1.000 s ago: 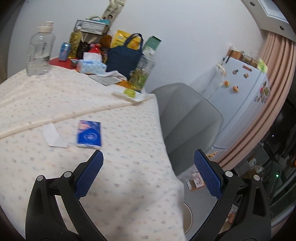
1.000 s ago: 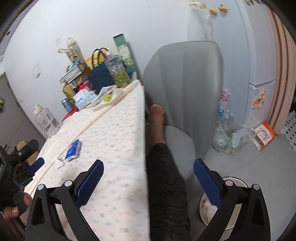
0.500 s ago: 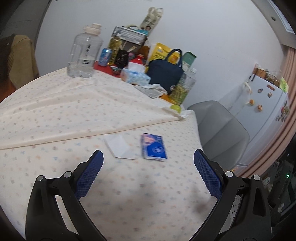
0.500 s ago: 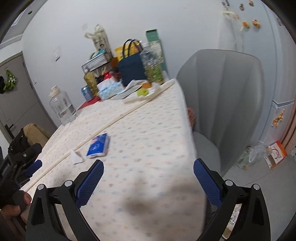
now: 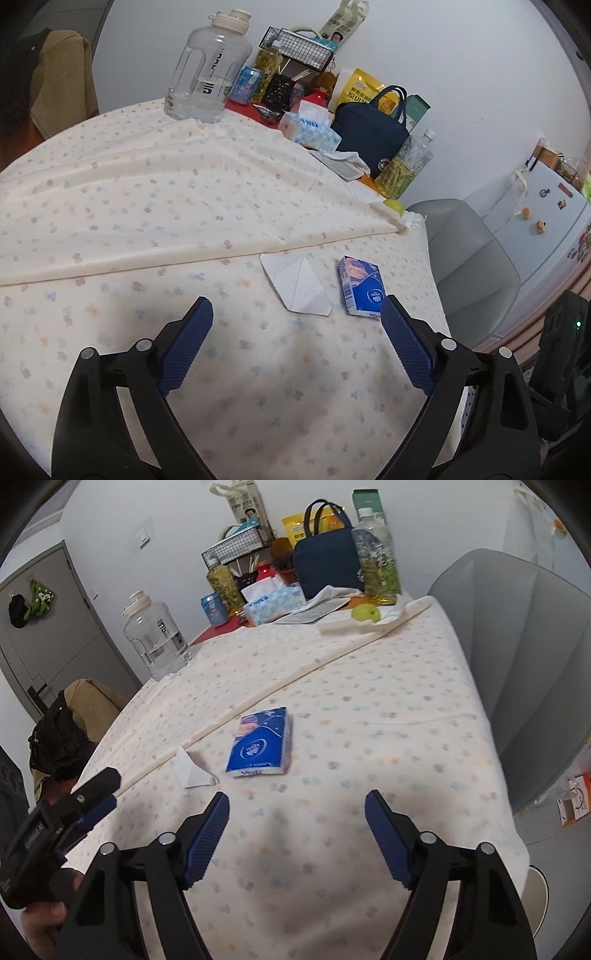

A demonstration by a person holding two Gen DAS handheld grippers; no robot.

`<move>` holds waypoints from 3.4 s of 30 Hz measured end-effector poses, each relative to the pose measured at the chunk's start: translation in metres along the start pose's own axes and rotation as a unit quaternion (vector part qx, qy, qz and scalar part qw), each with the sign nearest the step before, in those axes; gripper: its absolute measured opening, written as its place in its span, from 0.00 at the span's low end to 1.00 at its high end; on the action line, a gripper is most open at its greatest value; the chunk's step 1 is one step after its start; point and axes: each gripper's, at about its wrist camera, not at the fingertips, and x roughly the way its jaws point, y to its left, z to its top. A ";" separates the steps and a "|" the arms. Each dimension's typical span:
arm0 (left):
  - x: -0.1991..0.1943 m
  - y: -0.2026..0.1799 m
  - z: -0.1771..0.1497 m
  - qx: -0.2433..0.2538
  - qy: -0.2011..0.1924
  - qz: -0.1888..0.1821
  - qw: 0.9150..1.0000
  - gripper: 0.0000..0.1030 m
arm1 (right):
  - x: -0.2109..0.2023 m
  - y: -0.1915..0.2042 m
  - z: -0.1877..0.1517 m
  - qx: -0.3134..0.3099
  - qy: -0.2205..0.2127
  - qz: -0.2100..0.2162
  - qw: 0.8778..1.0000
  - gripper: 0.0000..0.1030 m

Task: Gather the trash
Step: 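Grasp the small white paper with the left tool while the right grasps the blue tissue pack, then carry the white paper and blue tissue pack over the trash bin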

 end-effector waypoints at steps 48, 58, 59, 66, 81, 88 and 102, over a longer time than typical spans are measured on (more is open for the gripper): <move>0.006 -0.020 -0.002 -0.009 0.029 -0.046 0.998 0.06 | -0.021 -0.006 -0.015 0.023 0.000 0.024 0.999 0.13; -0.015 -0.066 -0.016 0.041 0.027 -0.064 0.997 0.06 | -0.074 -0.040 -0.034 0.039 -0.031 0.006 0.999 0.13; -0.016 -0.070 -0.018 0.043 0.029 -0.066 0.997 0.06 | -0.078 -0.044 -0.035 0.042 -0.034 0.004 0.999 0.13; -0.020 -0.103 -0.031 0.070 0.036 -0.080 0.994 0.06 | -0.113 -0.078 -0.044 0.064 -0.057 -0.012 0.996 0.13; -0.007 -0.193 -0.066 0.142 0.070 -0.106 0.982 0.06 | -0.166 -0.168 -0.070 0.133 -0.090 -0.046 0.986 0.14; 0.019 -0.235 -0.094 0.169 0.105 -0.115 0.973 0.06 | -0.179 -0.217 -0.090 0.171 -0.095 -0.062 0.979 0.14; 0.069 -0.314 -0.158 0.230 0.170 -0.122 0.951 0.06 | -0.182 -0.313 -0.137 0.252 -0.086 -0.088 0.960 0.14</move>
